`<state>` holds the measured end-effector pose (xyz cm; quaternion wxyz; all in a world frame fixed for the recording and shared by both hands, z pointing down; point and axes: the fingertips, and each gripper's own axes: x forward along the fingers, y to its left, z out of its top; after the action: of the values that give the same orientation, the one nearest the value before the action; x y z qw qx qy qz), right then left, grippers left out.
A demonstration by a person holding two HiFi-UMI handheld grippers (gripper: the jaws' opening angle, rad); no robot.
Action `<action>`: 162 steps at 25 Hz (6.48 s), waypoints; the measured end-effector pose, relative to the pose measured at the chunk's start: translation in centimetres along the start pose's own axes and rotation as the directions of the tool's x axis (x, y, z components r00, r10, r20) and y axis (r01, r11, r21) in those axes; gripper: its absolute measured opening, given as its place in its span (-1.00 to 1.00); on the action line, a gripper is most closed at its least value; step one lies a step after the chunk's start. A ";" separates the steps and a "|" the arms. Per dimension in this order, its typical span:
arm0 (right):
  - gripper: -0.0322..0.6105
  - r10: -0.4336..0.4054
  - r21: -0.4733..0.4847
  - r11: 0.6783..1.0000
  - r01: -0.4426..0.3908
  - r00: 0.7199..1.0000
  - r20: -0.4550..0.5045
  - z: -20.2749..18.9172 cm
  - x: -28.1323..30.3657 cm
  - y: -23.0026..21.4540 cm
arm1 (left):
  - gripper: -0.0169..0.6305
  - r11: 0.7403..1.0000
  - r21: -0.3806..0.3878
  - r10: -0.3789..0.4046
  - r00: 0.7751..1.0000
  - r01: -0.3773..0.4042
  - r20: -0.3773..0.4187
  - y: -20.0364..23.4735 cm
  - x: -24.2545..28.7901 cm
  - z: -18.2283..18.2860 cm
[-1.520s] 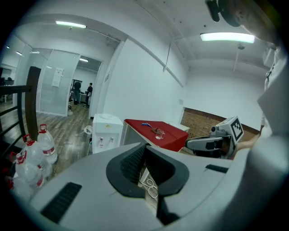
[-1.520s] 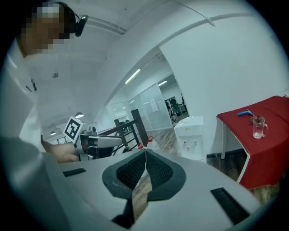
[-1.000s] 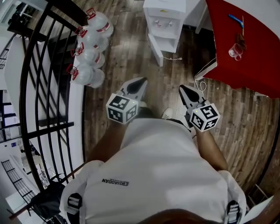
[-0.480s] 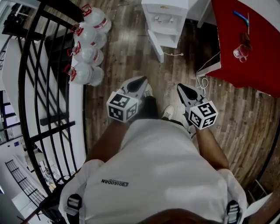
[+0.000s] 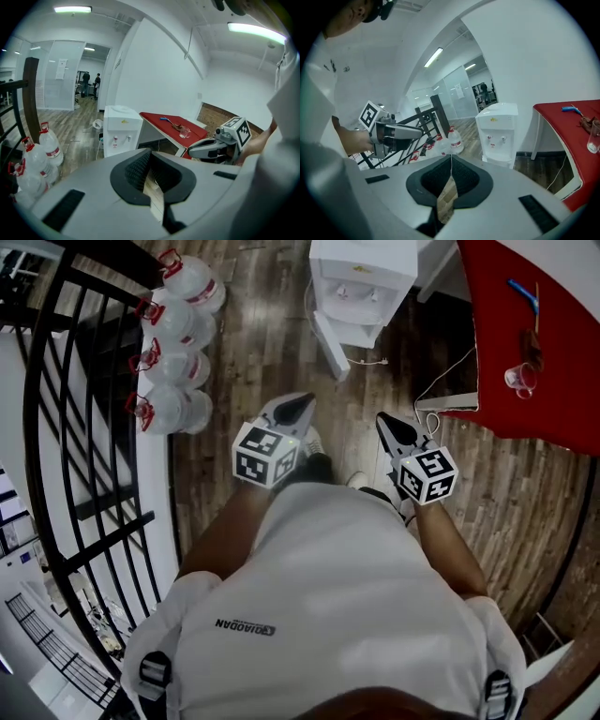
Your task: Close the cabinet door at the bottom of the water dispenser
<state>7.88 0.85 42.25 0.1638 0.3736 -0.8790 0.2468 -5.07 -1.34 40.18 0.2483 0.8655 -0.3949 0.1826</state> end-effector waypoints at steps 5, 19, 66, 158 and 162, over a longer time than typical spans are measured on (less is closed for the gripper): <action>-0.83 -0.045 -0.005 0.999 0.045 0.998 -0.044 0.9 4.6 -0.9 | -0.96 0.999 0.026 -0.038 0.999 0.039 -0.021 4.1 1.3 0.6; -0.79 -0.113 -0.053 0.993 0.101 0.937 -0.331 -4.9 17.0 -7.6 | -0.96 0.998 -0.059 -0.027 0.996 0.022 -0.083 11.8 4.8 -2.2; -0.53 -0.182 0.156 0.924 0.350 0.759 -0.625 -34.6 37.4 -26.8 | -0.96 0.978 -0.187 0.001 0.903 -0.090 -0.429 12.9 23.7 -15.8; -0.83 0.001 0.208 0.977 0.036 0.984 -0.176 -0.8 22.4 -12.6 | -0.96 0.999 -0.052 -0.002 0.995 -0.003 -0.102 11.7 8.8 2.8; -0.83 0.096 0.230 0.969 -0.088 0.995 -0.025 4.4 16.5 -4.8 | -0.96 0.998 -0.036 -0.063 0.996 0.061 -0.060 9.5 6.1 3.7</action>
<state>-0.04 -13.97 47.87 0.1241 0.3443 -0.8581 0.3602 -8.15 -12.40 43.04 0.2804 0.8669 -0.3634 0.1943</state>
